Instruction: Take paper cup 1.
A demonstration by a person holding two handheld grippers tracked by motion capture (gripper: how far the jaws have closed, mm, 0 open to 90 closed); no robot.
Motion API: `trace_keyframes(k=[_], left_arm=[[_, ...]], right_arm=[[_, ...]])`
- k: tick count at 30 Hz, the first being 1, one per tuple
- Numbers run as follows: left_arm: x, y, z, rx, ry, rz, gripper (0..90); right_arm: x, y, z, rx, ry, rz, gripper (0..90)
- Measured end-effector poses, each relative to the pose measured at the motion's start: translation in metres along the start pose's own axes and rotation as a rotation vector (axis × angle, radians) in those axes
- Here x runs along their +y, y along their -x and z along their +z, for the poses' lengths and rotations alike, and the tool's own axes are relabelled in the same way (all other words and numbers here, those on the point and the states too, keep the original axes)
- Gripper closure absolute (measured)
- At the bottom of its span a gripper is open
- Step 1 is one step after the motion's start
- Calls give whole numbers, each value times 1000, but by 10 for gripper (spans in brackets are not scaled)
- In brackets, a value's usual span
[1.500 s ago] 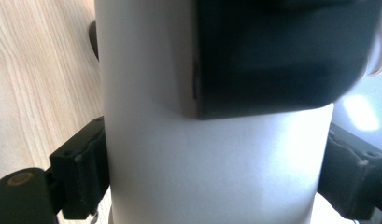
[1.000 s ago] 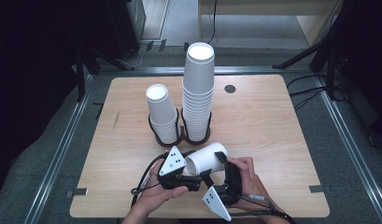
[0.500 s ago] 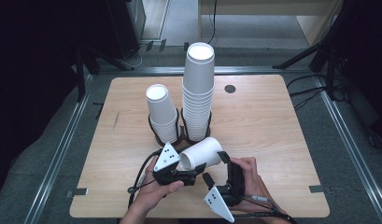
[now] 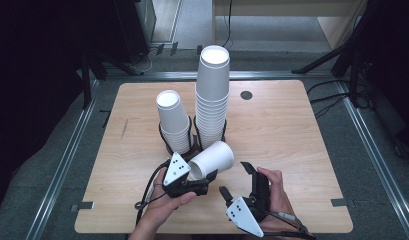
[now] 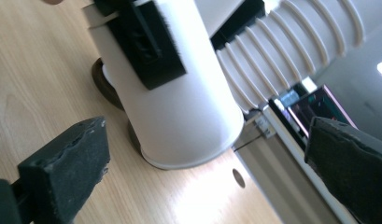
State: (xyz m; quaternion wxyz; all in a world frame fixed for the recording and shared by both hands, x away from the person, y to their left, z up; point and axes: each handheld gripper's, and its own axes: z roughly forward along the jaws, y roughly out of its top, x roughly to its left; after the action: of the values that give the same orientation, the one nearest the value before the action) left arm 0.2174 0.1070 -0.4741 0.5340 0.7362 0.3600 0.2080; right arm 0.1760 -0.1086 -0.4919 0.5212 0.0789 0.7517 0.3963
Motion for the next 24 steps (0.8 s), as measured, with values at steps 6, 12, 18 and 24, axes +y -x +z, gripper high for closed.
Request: trace_keyframes(k=[6, 12, 18, 24], left_arm=[[-1, 4, 0, -6, 29, -14, 216], [-2, 3, 0, -25, 49, -23, 214], [-2, 3, -1, -28, 69, -35, 214], [-3, 1, -3, -32, 100, -52, 215]], right_arm=[[0, 1, -8, -7, -26, 62, 9], [2, 3, -11, -17, -46, 160, 8], [6, 7, -12, -33, -54, 277, 43], [7, 12, -16, -68, -51, 380, 56]])
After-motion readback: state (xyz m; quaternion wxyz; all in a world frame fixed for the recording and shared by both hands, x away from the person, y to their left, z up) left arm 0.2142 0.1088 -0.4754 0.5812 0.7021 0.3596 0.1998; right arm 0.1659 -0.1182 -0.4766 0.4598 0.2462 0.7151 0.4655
